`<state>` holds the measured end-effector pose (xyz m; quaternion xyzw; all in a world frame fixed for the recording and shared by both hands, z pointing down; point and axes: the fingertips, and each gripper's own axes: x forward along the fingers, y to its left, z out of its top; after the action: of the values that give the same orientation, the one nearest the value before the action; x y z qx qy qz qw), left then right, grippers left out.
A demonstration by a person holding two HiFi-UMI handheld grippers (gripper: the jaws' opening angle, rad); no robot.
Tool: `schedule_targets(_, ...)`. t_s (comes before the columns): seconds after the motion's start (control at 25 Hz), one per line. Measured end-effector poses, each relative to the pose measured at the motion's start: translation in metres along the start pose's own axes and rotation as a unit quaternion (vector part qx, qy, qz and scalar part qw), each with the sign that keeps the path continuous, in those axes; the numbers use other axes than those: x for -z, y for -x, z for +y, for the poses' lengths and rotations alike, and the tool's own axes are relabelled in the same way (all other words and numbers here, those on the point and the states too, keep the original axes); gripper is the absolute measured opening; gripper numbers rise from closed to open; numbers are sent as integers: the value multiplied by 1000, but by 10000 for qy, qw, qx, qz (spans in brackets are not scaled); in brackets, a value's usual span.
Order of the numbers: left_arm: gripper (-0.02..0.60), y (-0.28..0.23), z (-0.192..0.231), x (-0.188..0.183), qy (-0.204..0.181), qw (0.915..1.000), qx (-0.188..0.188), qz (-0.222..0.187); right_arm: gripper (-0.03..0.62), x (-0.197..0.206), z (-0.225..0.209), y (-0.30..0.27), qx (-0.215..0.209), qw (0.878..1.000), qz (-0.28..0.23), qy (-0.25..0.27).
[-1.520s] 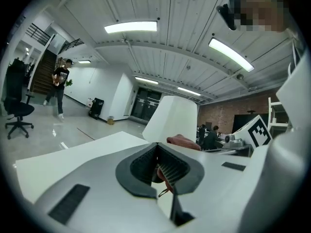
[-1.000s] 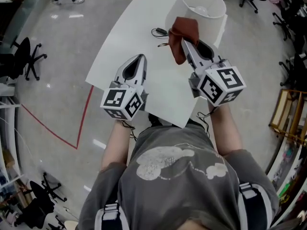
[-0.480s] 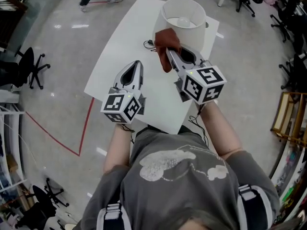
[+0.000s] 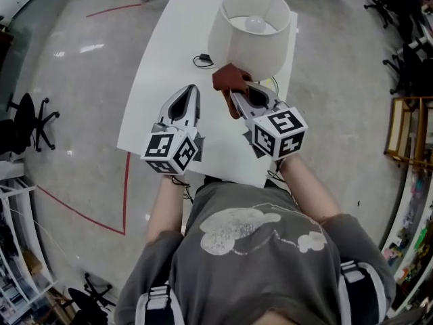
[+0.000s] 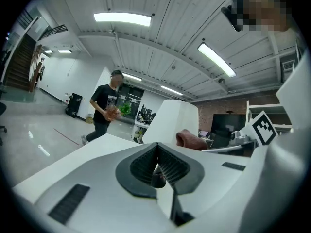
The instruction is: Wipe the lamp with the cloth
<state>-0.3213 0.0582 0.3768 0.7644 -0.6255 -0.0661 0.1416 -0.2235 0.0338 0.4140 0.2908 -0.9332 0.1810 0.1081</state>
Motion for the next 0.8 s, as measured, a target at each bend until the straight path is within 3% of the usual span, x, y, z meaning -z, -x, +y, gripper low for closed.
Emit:
schedule_targets(0.24, 8, -8, 25, -18, 55, 9995, 293, -60, 58, -10, 17, -11, 318, 9994, -47, 106)
schedule_targets(0.64, 8, -27, 44, -57, -151, 9953, 937, -204, 58, -113, 34, -23, 827, 9875, -1342, 57)
schedule_targets(0.8, 6, -35, 47, -62, -200, 9933, 1125, -176, 58, -128, 23, -34, 1048, 9830, -1502, -92)
